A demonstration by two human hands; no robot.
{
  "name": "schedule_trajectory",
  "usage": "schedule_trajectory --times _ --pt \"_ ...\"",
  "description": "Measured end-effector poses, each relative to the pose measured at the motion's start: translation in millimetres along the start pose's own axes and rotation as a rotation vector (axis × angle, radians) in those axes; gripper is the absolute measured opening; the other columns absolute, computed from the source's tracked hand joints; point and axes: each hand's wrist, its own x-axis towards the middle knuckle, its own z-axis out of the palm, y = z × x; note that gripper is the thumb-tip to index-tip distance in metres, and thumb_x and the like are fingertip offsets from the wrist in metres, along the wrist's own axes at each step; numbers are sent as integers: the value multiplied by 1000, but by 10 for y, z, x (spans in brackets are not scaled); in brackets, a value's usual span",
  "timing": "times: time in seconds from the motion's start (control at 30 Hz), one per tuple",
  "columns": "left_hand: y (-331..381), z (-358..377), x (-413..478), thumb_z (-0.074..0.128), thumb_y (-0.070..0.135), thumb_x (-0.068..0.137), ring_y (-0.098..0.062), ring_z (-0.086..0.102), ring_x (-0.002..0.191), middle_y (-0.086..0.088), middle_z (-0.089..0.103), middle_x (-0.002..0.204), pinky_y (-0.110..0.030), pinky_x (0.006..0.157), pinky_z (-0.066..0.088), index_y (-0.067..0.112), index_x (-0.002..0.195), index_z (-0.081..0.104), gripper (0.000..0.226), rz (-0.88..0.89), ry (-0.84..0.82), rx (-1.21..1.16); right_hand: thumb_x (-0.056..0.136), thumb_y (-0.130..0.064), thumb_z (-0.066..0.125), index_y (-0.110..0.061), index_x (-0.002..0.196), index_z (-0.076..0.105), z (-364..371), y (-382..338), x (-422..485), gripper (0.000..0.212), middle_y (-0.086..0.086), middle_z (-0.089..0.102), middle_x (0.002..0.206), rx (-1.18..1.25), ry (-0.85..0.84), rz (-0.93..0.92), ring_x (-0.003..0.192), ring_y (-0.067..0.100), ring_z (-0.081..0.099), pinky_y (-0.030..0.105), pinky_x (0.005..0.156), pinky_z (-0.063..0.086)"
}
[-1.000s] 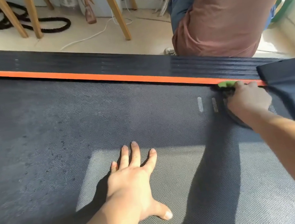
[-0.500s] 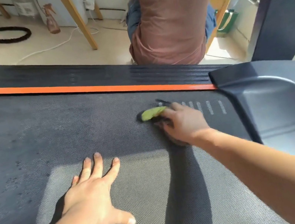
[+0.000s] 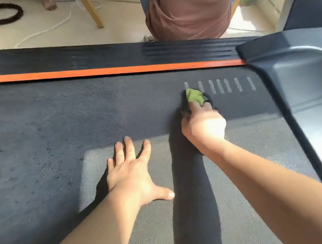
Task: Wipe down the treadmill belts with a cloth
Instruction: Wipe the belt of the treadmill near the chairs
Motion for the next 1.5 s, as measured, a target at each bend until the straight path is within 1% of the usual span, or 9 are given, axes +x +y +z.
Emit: schedule_trajectory --times 0.27,0.53,0.83,0.9,1.0,1.07,1.17,1.37,1.5 --pt "-813 254 -629 52 70 93 -21 -27 154 -4 -32 167 -43 129 -4 23 165 -3 102 238 153 47 92 -44 55 -17 123 53 136 -574 -1300 40 11 54 107 -1 4 -43 91 36 61 36 63 37" --pt "-1657 477 -1464 54 46 101 -16 -17 157 -2 -27 169 -27 123 -11 26 165 6 83 306 128 -51 77 -44 70 -20 102 59 328 -1342 -2729 36 8 56 89 15 -14 -90 74 34 63 35 55 45" --pt "-1662 640 -1844 46 31 102 -15 -18 157 -3 -26 169 -26 123 -13 20 165 5 76 316 144 -121 80 -51 59 -31 104 59 242 -940 -2813 32 1 54 93 -48 -58 -610 75 30 62 34 50 46" --pt "-1563 580 -1785 46 32 104 -15 -20 156 -3 -26 169 -28 124 -11 20 165 0 78 319 141 -124 86 -49 60 -30 110 58 160 -511 -2483 31 4 56 101 -108 13 -415 84 33 64 38 59 50" --pt "-1381 507 -1718 48 37 105 -17 -20 157 -6 -25 169 -28 123 -11 16 165 -2 81 348 102 -111 97 -51 47 -27 127 51 -65 320 -2117 39 13 55 121 -50 -2 241 105 39 63 46 81 49" --pt "-1222 488 -1678 49 38 105 -20 -19 157 -9 -24 169 -28 124 -11 14 165 -3 83 355 85 -115 98 -50 46 -24 132 46 -128 554 -2037 43 16 53 130 -8 4 488 110 41 62 49 86 48" --pt "-1015 528 -1546 49 41 103 -21 -15 158 -9 -21 170 -28 123 -9 14 165 0 83 389 70 -72 95 -43 51 -21 126 48 14 77 -2101 38 16 55 125 8 20 429 109 39 62 45 85 50" --pt "-824 589 -1265 36 19 81 -25 4 160 -12 2 172 -35 129 8 9 160 27 80 355 108 -93 92 -48 55 -27 117 60 150 -651 -2369 33 6 57 110 96 -95 -341 98 35 62 40 72 50" --pt "-609 635 -1227 43 16 95 -19 -6 159 -8 -11 172 -30 128 1 13 164 10 76 353 86 -51 95 -53 51 -31 122 56 -63 584 -2052 35 5 53 111 -24 31 7 101 36 62 43 76 51"
